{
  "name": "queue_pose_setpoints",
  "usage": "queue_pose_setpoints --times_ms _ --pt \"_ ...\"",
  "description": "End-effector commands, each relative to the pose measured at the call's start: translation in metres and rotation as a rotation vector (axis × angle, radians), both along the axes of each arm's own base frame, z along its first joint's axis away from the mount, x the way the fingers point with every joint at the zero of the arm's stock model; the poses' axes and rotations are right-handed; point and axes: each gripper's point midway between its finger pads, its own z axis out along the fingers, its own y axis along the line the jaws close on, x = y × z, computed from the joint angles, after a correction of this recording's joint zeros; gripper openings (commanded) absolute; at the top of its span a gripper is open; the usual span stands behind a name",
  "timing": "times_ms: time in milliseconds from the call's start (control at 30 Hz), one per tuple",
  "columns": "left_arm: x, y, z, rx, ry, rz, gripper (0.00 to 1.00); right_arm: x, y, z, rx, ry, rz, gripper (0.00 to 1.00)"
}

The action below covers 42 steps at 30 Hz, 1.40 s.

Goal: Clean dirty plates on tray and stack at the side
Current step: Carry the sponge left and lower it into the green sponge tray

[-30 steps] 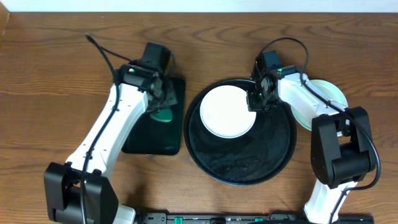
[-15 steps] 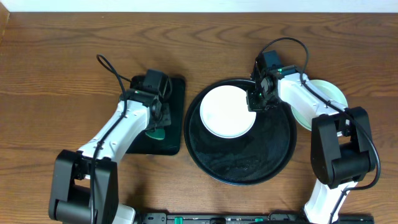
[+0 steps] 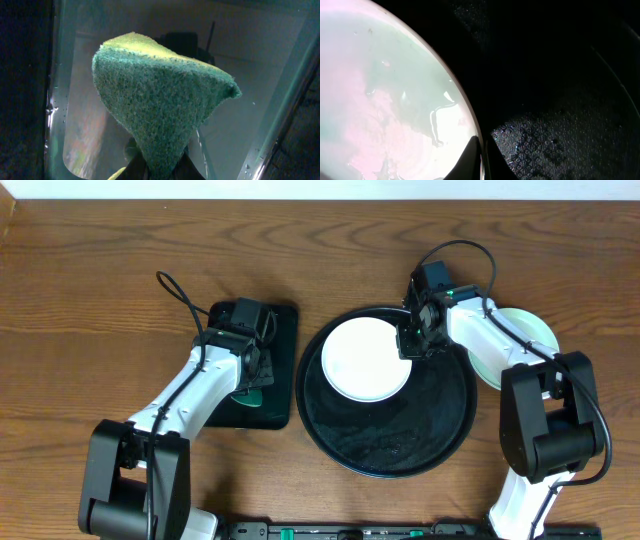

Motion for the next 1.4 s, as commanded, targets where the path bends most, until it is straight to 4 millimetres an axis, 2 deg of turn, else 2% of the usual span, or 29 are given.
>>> queue_pose_setpoints --times_ms 0,600,733,1033,1067,1100,1133,1267,1367 --pt "-0.002 0.007 -0.004 0.036 0.006 0.000 0.07 -0.008 0.019 0.000 0.049 0.017 0.045 0.03" --pt "-0.010 0.010 -0.011 0.045 0.029 -0.001 0.08 -0.009 0.019 0.000 0.048 0.019 0.044 0.03" --pt "-0.011 0.014 -0.011 0.070 0.029 0.003 0.13 -0.009 0.019 0.000 0.048 0.019 0.044 0.03" --pt "-0.010 0.021 -0.010 0.109 0.022 0.002 0.13 -0.009 0.019 0.000 0.048 0.019 0.044 0.02" --pt "-0.010 0.021 -0.010 0.110 0.023 0.002 0.17 -0.009 0.019 0.000 0.048 0.019 0.044 0.02" --pt "-0.010 0.021 -0.010 0.110 0.024 0.002 0.31 -0.009 0.019 0.000 0.048 0.019 0.044 0.02" --pt "-0.011 0.021 -0.010 0.110 0.025 0.002 0.38 -0.009 0.019 0.000 0.048 0.019 0.044 0.02" --pt "-0.010 0.021 -0.001 0.110 0.025 0.001 0.41 -0.009 0.019 0.000 0.048 0.020 0.044 0.02" --pt "-0.002 0.019 0.023 0.110 0.006 -0.023 0.41 -0.009 0.019 0.000 0.048 0.020 0.044 0.02"
